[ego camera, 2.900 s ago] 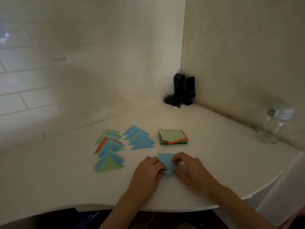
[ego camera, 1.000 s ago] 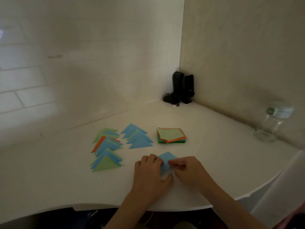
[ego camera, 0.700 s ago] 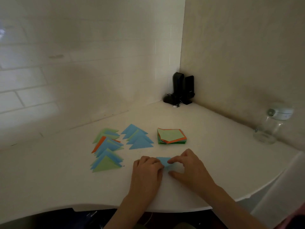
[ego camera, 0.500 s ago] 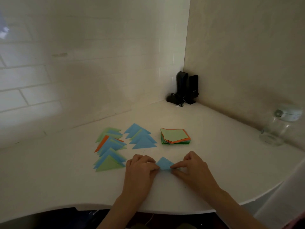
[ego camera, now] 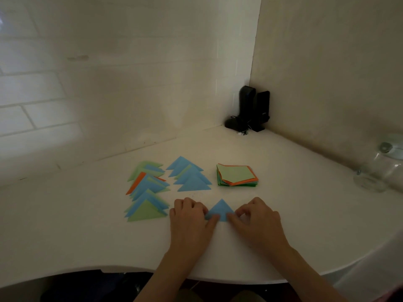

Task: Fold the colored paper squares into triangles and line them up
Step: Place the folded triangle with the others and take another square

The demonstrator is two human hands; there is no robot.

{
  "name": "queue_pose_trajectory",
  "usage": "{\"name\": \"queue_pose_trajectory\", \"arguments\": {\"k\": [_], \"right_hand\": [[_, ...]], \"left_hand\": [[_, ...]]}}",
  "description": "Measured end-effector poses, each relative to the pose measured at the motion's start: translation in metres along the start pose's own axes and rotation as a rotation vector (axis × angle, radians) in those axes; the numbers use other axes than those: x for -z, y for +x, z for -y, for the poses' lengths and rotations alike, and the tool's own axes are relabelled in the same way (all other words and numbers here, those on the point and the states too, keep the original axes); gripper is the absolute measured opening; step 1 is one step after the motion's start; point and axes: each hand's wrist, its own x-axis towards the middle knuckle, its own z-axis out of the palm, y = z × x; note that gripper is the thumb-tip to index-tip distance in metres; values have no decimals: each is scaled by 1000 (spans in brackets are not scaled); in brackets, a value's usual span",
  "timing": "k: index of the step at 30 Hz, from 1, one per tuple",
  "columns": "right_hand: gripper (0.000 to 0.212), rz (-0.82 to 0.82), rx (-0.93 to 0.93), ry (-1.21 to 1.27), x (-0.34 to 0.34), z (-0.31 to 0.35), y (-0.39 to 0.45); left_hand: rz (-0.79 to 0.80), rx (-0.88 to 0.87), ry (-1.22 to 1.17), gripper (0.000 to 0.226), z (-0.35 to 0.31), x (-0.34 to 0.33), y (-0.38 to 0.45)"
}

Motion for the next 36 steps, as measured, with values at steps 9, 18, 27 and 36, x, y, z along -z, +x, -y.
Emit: {"name": "queue_pose_trajectory", "arguments": {"k": [9,18,27,36], "right_hand": [[31,-12,-11,-50,-5,-1,2],[24,149,-63,173,8,-10,16],[21,153,-25,239,10,-15,13],[18,134,17,180,10,-12,7]], "left_hand": [[87,73,68,43,-5,1,6],[125,87,-115,20,13,12,11],[86,0,-214,13,8,13,6],[219,110,-207,41,-24,9,10]]}}
